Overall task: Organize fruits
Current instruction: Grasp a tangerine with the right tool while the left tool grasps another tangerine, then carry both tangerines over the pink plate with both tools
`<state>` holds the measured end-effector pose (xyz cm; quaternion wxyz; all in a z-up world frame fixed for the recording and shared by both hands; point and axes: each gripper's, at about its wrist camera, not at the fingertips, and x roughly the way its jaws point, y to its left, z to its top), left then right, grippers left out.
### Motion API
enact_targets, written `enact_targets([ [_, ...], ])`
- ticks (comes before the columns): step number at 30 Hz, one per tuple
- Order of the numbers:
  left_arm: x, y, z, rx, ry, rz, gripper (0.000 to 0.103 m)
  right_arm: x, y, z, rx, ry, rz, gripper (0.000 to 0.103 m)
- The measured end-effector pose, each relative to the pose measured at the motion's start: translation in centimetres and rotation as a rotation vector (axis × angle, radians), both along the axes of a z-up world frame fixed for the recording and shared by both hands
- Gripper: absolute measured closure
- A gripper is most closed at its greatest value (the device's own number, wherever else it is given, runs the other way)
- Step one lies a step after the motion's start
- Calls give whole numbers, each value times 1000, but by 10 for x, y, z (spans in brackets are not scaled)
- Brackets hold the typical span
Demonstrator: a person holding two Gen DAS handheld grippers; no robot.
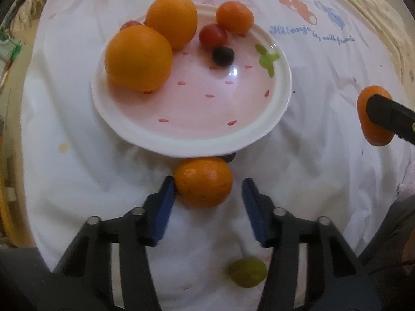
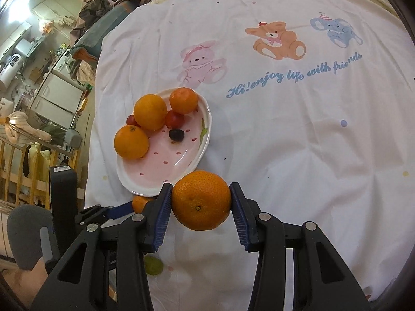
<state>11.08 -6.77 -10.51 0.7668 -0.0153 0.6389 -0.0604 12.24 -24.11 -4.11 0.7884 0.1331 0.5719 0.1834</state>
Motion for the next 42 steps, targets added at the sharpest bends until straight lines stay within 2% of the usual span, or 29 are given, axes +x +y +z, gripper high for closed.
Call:
enact_targets([
  [11,-14,3,12,36,-36,-59,64,1,2,-3,-29,-2,0,57],
  [17,-28,24,31,42,-89,-46,64,1,3,0,-22,-7,-2,57],
  [21,-30,42,46,47,-133,3,64,-1,0,8,-9,-28,-4,57],
  [28,-11,62,78,10,-191,107,64,0,-10,33,56,-128,-32,57],
  [36,16,69,113,33,-263,90,64,15,-13,53,96,-193,-7,57],
  [42,41,77,111,37,-256,99,64,42,-4,48,96,-185,15,57],
])
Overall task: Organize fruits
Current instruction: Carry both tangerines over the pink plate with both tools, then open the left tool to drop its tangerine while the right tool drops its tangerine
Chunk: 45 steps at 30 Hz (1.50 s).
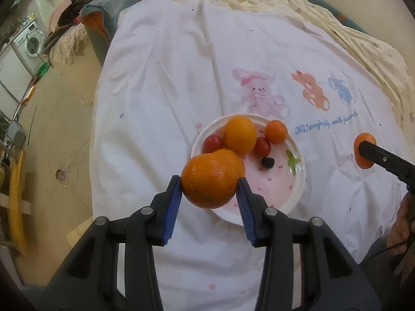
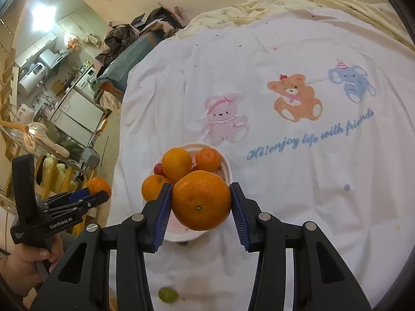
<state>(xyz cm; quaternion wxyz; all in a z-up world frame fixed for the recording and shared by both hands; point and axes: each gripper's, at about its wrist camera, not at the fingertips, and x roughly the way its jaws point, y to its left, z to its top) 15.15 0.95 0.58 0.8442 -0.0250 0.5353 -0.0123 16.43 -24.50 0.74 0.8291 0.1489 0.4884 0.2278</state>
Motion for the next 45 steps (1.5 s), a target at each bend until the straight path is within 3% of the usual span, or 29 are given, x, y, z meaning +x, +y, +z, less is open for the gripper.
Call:
enact_targets([
  [10,31,-27,-23,-16,44,-56,64,35,15,-33,-40,79,31,57],
  [17,39,-48,-35,22,45,-131,64,48,28,-55,-70,117,66,57],
  [28,50,-63,-59,26,83,-163,64,57,36,-83,-19,213,57,56],
  [45,52,-66,-61,30,80,-167,64,55,39,-88,-37,227,53,55],
])
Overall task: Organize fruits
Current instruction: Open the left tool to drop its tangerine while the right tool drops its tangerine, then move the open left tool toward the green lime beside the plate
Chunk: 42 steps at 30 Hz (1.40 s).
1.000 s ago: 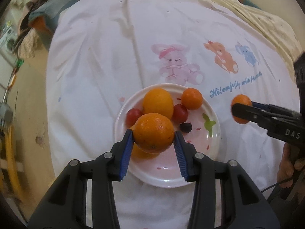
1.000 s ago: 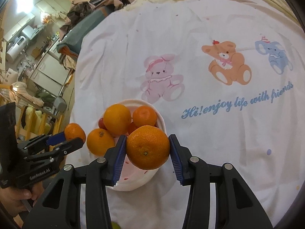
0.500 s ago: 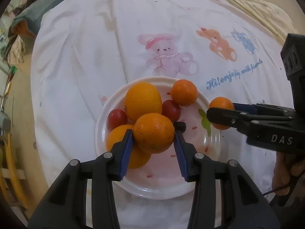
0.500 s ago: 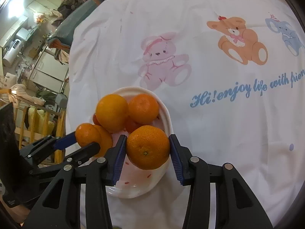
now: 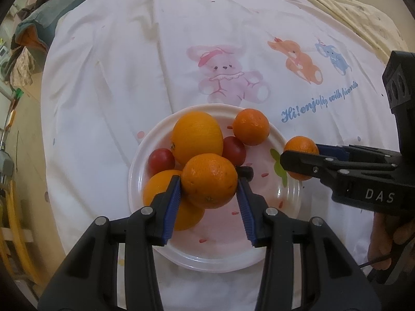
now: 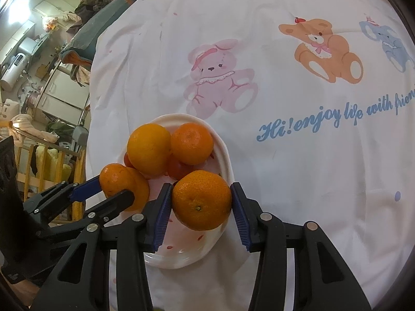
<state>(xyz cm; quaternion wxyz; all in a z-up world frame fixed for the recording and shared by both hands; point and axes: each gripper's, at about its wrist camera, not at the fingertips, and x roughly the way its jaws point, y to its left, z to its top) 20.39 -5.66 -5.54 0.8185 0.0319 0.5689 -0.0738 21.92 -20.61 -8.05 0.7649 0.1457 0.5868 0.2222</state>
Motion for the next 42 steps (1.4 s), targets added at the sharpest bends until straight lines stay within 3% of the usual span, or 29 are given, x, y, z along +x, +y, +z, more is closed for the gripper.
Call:
enact_targets([
  [12,-2,0,0,21,-6,-1,62,0,1,-2,22,14,-3,54],
  [16,-2,-2,-2,42,-10,-1,50,1,-3,4,27,-19,-13,41],
  [21,-2,1,-2,41,-10,11,46,1,-10,10,48,-29,-49,32],
  [23,-2,2,-2,56,-11,24,35,1,-11,13,48,-37,-55,30],
  [25,-2,4,-3,66,-12,40,30,2,-12,15,54,-38,-61,29],
  [33,-3,9,-1,49,-20,64,30,3,-15,20,47,-50,-73,23],
  [38,-11,6,5,84,-86,32,30,3,-17,21,18,-54,-85,19],
  [42,-20,13,15,67,-120,54,30,1,-21,26,22,-64,-87,19],
])
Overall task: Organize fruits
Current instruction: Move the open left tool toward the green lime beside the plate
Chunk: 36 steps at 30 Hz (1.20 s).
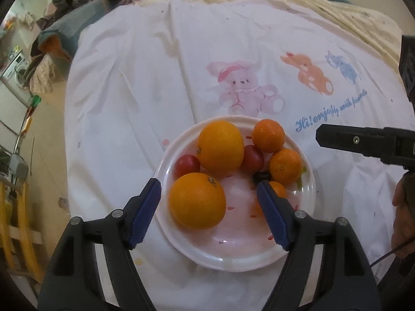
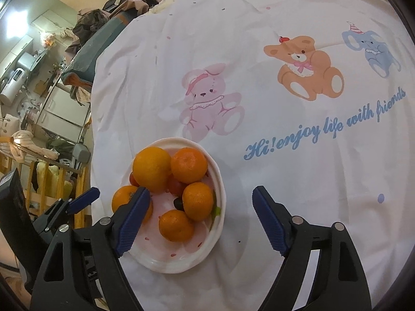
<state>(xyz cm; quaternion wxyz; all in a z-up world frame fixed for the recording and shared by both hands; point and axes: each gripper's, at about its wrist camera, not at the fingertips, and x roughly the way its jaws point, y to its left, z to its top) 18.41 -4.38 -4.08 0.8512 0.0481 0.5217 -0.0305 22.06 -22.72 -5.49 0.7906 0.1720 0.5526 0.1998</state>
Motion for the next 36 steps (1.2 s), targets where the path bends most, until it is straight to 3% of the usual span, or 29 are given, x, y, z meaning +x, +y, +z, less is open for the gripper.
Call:
enact_targets([
  [8,-22,8,13,-19,-23,39,30,-17,-16,22,26,-38,-36,19],
  [13,-39,17,17,-73,-3,87,30,-33,-20,30,11,-44,-39,19],
  [21,-75,26,21,-121,17,128,30,-65,-19,28,0,-13,-48,19],
  [29,-118,15,-7,-192,159,138,30,-94,-32,25,-12,39,-103,19],
  [36,-151,-35,-37,-191,276,30,41,-97,-43,25,-12,46,-128,19],
])
